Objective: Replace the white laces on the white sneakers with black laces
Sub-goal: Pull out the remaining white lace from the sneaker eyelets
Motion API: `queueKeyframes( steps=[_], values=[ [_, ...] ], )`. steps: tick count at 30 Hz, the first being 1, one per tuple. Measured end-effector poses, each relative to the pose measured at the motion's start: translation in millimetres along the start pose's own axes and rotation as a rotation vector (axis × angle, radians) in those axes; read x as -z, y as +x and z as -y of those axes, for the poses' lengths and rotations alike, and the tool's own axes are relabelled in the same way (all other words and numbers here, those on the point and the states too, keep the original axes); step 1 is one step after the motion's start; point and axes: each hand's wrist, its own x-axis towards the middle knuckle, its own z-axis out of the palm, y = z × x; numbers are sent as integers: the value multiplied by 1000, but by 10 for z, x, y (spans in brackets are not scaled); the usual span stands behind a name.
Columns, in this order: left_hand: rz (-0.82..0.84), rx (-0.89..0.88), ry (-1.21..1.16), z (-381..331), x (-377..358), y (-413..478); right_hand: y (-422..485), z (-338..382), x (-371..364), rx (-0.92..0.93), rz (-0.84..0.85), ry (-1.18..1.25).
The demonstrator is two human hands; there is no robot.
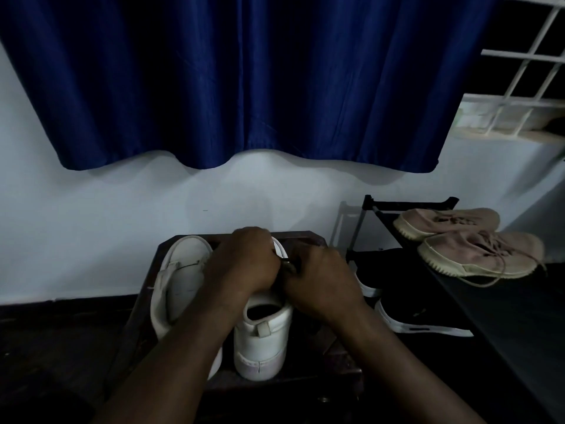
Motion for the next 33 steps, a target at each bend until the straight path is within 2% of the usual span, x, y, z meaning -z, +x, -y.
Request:
queueKeyframes(
  steps=[3, 5, 10, 14, 16, 18, 21, 23, 25, 27, 31, 33],
  values=[
    [-104, 21, -172, 62, 121, 39, -6, 18, 29, -11, 1, -42],
    [-210, 26, -390, 57, 252, 39, -7, 40, 62, -25, -4, -61],
    [-626, -91, -719, -21, 405, -23, -25, 112, 109, -82, 42, -49],
    [-934, -43, -896, 89, 475, 14, -33, 115, 131, -92, 36, -32],
    [-1033, -19, -940, 178, 550, 51, -38, 95, 129, -90, 35, -31],
    [-989, 1, -967, 237, 548, 70, -35, 60, 114, -80, 44, -6],
    [-654, -1, -880, 226, 457, 51, -12, 15, 132, -52, 131, 156],
    [-424, -30, -770, 208, 357, 30, 8, -13, 203, -181, 226, 456],
    [-323, -65, -631, 193, 277, 6, 75, -133, 232, -307, 173, 638],
    [-283, -82, -546, 166, 232, -24, 149, -290, 227, -296, 92, 559],
    [-245, -116, -427, 135, 163, -32, 157, -432, 92, -177, 281, 318],
    [-242, -156, -340, 149, 110, -29, 132, -394, 31, -1, 264, 103]
  ],
)
